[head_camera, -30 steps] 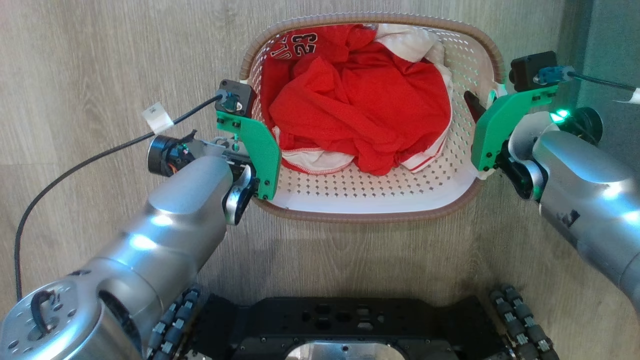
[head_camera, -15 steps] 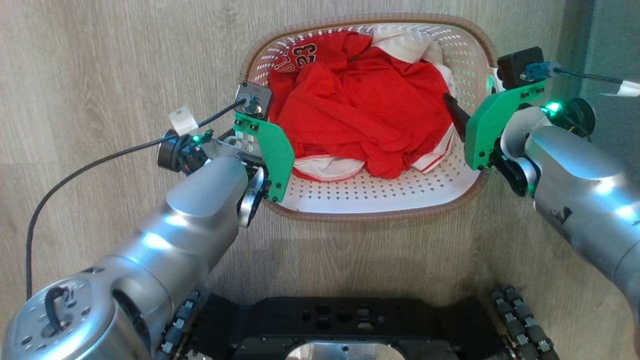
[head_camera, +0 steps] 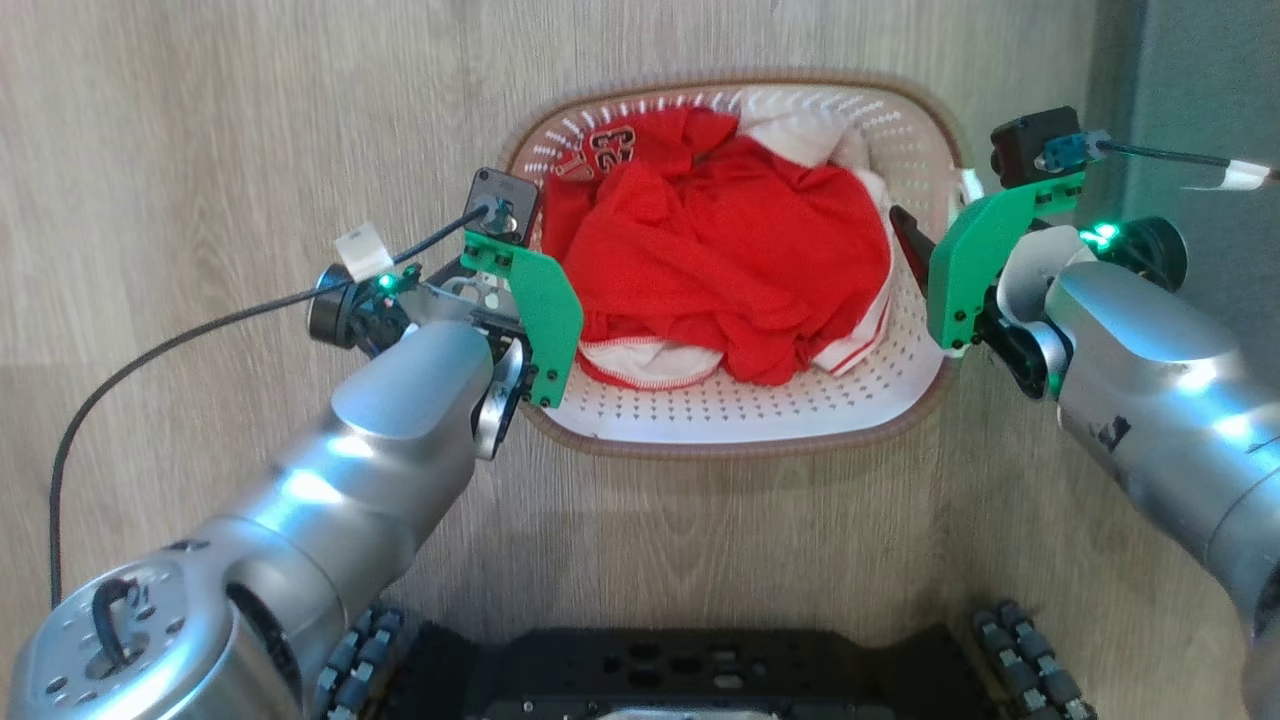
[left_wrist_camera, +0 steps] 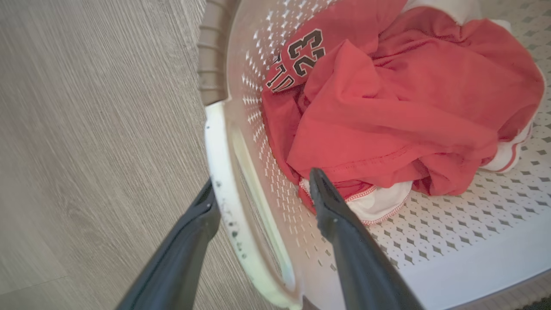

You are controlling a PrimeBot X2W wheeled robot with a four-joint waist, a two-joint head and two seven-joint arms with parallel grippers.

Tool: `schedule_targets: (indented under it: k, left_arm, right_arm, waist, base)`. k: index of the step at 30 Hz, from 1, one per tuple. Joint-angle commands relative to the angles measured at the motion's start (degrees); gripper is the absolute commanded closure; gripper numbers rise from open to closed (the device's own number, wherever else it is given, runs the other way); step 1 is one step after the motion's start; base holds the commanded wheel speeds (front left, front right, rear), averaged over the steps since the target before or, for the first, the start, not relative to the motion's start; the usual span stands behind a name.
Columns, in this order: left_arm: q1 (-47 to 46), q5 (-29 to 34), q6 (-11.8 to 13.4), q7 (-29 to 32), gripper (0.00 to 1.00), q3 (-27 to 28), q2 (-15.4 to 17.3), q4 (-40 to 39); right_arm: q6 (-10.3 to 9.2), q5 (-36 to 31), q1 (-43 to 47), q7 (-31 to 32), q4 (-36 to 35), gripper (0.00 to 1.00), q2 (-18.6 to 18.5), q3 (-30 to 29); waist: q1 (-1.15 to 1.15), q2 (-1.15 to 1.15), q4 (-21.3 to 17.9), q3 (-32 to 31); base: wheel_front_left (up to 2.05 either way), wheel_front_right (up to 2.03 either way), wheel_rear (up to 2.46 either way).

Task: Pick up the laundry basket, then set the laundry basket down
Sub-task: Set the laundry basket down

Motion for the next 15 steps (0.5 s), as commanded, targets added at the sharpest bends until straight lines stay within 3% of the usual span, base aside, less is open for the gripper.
schedule_targets:
  k: [1, 15]
  left_arm:
    - [1.8, 0.5, 0.5, -0.7, 0.0, 0.3, 0.4, -0.3]
    - [8.2, 1.7, -0.1, -4.4, 0.0, 0.3, 0.4, 3.3]
  right_arm:
    - [0.41, 0.6, 4.2, 0.4, 0.2, 0.0, 0.7, 0.5]
    - [0.41, 2.4, 8.6, 0.0, 5.5, 0.0, 4.2, 0.2]
  waist:
    - [0.0, 0.0, -0.1, -2.5]
    - [0.0, 0.0, -1.5, -19.8]
  base:
    - [0.0, 0.0, 0.0]
    - [0.0, 0.0, 0.0]
